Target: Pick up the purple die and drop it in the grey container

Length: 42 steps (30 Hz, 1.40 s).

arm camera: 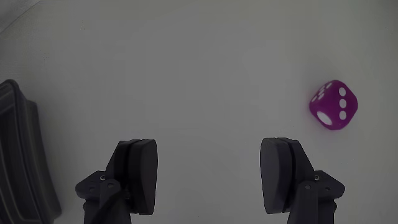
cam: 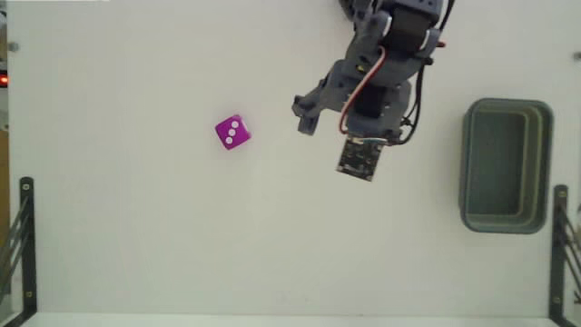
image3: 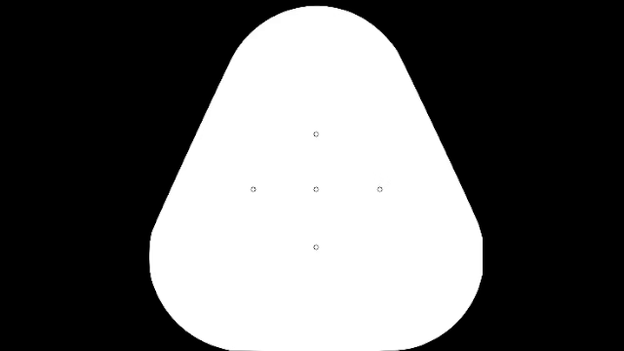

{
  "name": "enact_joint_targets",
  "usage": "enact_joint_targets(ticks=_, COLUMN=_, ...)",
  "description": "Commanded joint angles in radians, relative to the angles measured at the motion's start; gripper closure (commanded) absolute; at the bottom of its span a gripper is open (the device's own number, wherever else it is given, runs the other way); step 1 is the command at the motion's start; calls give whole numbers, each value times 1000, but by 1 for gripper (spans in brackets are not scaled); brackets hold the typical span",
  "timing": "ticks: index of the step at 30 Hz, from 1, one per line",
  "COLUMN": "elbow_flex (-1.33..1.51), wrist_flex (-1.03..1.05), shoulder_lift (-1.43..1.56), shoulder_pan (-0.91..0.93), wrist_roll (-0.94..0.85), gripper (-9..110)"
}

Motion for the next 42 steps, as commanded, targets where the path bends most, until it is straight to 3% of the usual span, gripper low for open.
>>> enact_joint_targets(ticks=1, elbow_flex=5, wrist_flex=2, shoulder_lift=34, shoulder_pan=38, wrist_roll=5, gripper=-9)
enact_joint_targets(ticks=42, elbow_flex=5, wrist_flex=2, shoulder_lift=34, shoulder_pan=341, wrist_roll=5, gripper=-9)
